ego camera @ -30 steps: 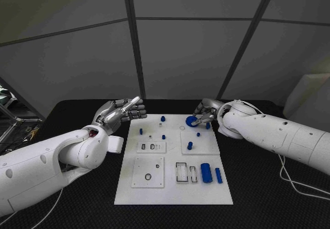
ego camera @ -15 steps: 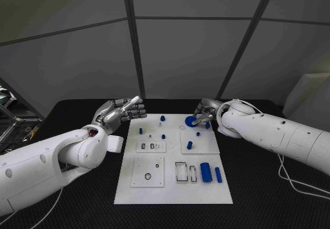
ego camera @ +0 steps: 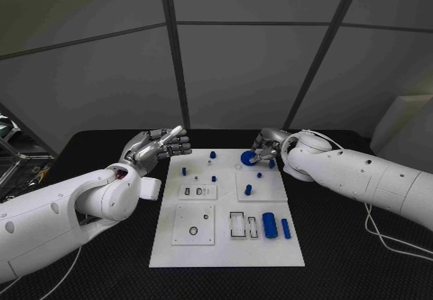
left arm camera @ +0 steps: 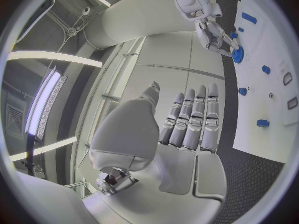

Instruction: Assemble the parts on the task board

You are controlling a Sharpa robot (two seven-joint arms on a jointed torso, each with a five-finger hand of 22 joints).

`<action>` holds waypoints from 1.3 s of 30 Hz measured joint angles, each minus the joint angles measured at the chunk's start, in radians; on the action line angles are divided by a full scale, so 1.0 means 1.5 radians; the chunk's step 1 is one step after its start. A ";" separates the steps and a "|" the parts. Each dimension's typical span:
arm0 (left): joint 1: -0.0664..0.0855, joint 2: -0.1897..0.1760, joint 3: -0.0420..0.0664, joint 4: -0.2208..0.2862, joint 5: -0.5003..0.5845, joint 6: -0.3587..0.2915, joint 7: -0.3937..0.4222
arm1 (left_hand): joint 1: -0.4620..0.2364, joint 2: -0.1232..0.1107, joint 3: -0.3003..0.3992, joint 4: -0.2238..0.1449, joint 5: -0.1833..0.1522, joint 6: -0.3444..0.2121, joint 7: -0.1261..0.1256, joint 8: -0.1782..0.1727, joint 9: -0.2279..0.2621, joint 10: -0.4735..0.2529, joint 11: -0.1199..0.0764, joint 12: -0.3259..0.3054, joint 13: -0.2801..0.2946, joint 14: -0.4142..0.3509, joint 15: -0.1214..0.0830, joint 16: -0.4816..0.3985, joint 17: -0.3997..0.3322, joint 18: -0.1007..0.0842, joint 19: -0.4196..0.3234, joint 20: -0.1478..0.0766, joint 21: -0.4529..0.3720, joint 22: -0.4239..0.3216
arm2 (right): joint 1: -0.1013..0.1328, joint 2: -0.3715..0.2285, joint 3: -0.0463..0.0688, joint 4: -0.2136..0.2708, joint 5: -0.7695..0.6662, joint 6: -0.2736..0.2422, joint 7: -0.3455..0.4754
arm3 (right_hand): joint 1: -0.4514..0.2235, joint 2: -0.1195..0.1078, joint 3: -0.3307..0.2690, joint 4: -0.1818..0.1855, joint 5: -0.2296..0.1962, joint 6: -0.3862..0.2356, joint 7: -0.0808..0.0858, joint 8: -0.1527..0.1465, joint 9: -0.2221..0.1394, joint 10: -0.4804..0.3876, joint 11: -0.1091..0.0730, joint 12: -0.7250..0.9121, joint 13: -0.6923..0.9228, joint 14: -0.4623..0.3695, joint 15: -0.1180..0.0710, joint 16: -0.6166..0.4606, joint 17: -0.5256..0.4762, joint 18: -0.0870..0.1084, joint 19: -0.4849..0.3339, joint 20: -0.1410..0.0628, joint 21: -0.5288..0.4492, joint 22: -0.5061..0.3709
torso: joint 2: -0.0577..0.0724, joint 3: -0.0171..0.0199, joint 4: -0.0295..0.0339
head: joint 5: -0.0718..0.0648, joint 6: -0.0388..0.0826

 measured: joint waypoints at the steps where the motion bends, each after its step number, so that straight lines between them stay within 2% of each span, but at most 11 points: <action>1: 0.000 0.000 0.000 0.000 0.000 0.000 0.000 | 0.000 0.000 0.000 0.000 0.000 0.000 0.000 0.000 0.000 0.000 0.000 0.000 0.000 0.000 0.000 0.000 0.000 0.000 0.000 0.000 0.000 0.000 | 0.000 -0.002 0.000 0.004 -0.004 -0.005 0.000 | 0.000 0.000 0.000 0.000 0.000 0.003 0.000 0.001 0.001 -0.002 -0.002 0.000 0.000 -0.001 -0.001 0.001 0.000 0.000 0.000 0.000 0.000 0.000 | 0.000 0.0000 0.0001 | 0.000 0.000; 5: 0.000 0.000 0.000 0.000 0.000 0.001 -0.001 | 0.000 0.000 0.000 0.000 0.000 0.000 0.000 0.000 0.000 0.000 0.000 0.000 0.000 0.000 0.000 0.000 0.000 0.000 0.000 0.000 0.000 0.000 | 0.000 -0.012 0.000 0.032 -0.023 -0.032 -0.001 | 0.000 0.000 0.001 -0.004 0.006 0.006 0.000 0.002 0.001 -0.002 -0.002 0.000 0.000 -0.001 -0.001 0.001 0.000 0.000 0.000 0.000 0.000 0.000 | 0.000 0.0001 0.0001 | 0.001 0.001; 12: 0.000 0.000 0.000 -0.001 0.000 0.002 -0.002 | 0.000 0.000 0.000 0.000 0.000 0.000 0.000 0.000 0.000 0.000 0.000 0.000 0.000 0.000 0.000 0.000 0.000 0.000 0.000 0.000 0.000 0.000 | 0.000 -0.019 0.000 0.101 -0.073 -0.079 -0.002 | -0.005 -0.002 0.000 -0.008 0.010 0.009 -0.003 0.003 0.005 -0.002 -0.002 0.003 0.000 -0.001 -0.001 0.002 0.000 0.000 0.000 0.000 0.000 0.000 | 0.000 0.0001 0.0001 | 0.005 0.003; 16: 0.000 0.000 0.000 -0.001 0.000 0.003 -0.002 | 0.000 0.000 0.000 0.000 0.000 0.000 0.000 0.000 0.000 0.000 0.000 0.000 0.000 0.000 0.000 -0.004 0.000 0.000 0.000 0.000 0.000 -0.001 | 0.000 -0.005 0.000 0.119 -0.104 -0.096 -0.006 | -0.007 -0.001 0.000 -0.008 0.013 0.013 -0.002 0.002 0.006 -0.002 -0.002 0.003 0.000 -0.001 -0.001 0.003 0.000 0.000 0.002 -0.002 0.000 0.000 | 0.000 0.0001 0.0006 | 0.006 0.004; 21: 0.000 0.000 0.000 -0.002 0.000 0.003 -0.002 | 0.000 0.000 0.000 0.000 0.000 0.000 0.000 0.000 0.000 0.000 0.000 0.000 0.000 0.000 0.000 -0.004 0.000 0.000 0.000 0.000 0.000 -0.001 | 0.000 0.031 0.000 0.114 -0.135 -0.106 -0.010 | -0.009 0.000 0.000 -0.008 0.013 0.013 -0.002 0.002 0.006 0.000 -0.005 0.003 0.000 -0.001 -0.001 0.003 0.000 0.000 0.002 -0.002 0.000 0.000 | 0.000 -0.0004 0.0018 | 0.009 0.003; 31: 0.000 0.001 0.000 -0.003 0.000 0.003 -0.003 | 0.000 0.000 0.000 0.000 0.000 0.000 0.000 0.000 0.000 0.000 0.000 -0.002 0.000 0.000 0.000 -0.004 0.000 0.000 0.000 0.000 0.000 -0.001 | 0.000 0.084 -0.004 0.076 -0.166 -0.108 -0.013 | -0.009 -0.001 0.000 -0.008 0.013 0.013 -0.002 0.002 0.006 0.000 -0.005 0.003 0.000 -0.001 -0.001 0.003 0.000 0.000 0.002 -0.002 0.002 0.000 | 0.001 -0.0008 0.0026 | 0.017 -0.001; 35: 0.000 0.001 0.000 -0.003 0.000 0.003 -0.003 | 0.000 0.000 0.000 0.000 0.000 0.000 0.000 0.000 0.000 0.000 0.000 -0.003 0.000 0.000 0.000 -0.004 0.000 0.000 0.000 0.000 0.000 -0.001 | 0.000 0.098 -0.016 0.060 -0.171 -0.106 -0.014 | -0.010 -0.001 0.000 -0.008 0.013 0.013 -0.002 0.002 0.006 0.000 -0.005 0.003 0.000 0.001 -0.004 0.003 0.000 0.000 0.000 -0.005 0.003 0.000 | 0.001 -0.0008 0.0026 | 0.020 -0.002; 39: 0.000 0.001 0.000 -0.003 0.000 0.003 -0.003 | 0.000 0.000 0.000 0.000 0.000 0.000 0.000 0.000 0.000 0.000 0.000 -0.003 0.000 0.000 0.000 -0.004 0.000 0.000 0.000 0.000 0.000 -0.001 | 0.000 0.109 -0.023 0.046 -0.175 -0.102 -0.014 | -0.013 0.002 0.000 -0.008 0.013 0.013 -0.002 0.002 0.006 0.000 -0.005 0.003 0.000 0.001 -0.004 0.003 0.000 0.000 0.000 -0.005 0.002 0.000 | 0.001 -0.0006 0.0022 | 0.022 -0.004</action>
